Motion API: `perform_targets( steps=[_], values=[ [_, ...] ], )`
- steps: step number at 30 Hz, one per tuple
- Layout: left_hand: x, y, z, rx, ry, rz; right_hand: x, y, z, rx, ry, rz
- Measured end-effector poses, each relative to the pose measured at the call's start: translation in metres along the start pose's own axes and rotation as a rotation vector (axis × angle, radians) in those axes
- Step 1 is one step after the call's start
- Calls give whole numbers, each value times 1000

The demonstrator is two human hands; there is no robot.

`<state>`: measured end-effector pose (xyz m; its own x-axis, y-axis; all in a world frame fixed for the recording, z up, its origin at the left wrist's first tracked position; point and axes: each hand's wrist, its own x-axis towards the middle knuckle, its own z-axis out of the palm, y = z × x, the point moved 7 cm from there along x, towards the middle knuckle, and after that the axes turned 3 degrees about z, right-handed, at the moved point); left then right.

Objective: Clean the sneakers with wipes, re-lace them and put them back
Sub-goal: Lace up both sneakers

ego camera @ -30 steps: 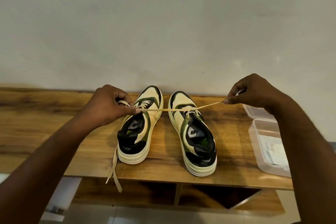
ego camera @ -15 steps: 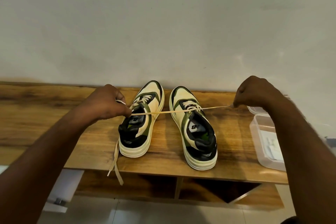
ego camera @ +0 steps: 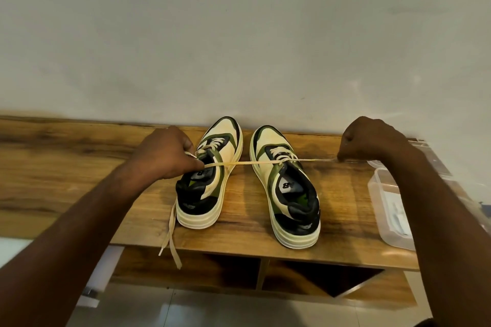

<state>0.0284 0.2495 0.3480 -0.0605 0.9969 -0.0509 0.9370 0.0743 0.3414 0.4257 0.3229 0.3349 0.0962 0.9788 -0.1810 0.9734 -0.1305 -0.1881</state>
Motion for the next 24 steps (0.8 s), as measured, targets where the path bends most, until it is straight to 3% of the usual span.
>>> perform_targets(
  steps=[4,7,10,15,21,24],
  values=[
    [-4,18,-4,142,-28,19,-5,-17,5,-37,-36,-84],
    [-15,43,-14,235,119,96,-12,-33,1,-35,2,-157],
    [-27,78,-10,111,228,249,-24,-51,-10,39,36,-261],
    [-30,118,35,-58,171,375,-47,-80,-6,398,-189,-385],
    [-26,137,67,56,159,426,-50,-83,13,436,-314,-364],
    [-23,134,68,-6,209,374,-48,-77,16,457,-341,-323]
  ],
)
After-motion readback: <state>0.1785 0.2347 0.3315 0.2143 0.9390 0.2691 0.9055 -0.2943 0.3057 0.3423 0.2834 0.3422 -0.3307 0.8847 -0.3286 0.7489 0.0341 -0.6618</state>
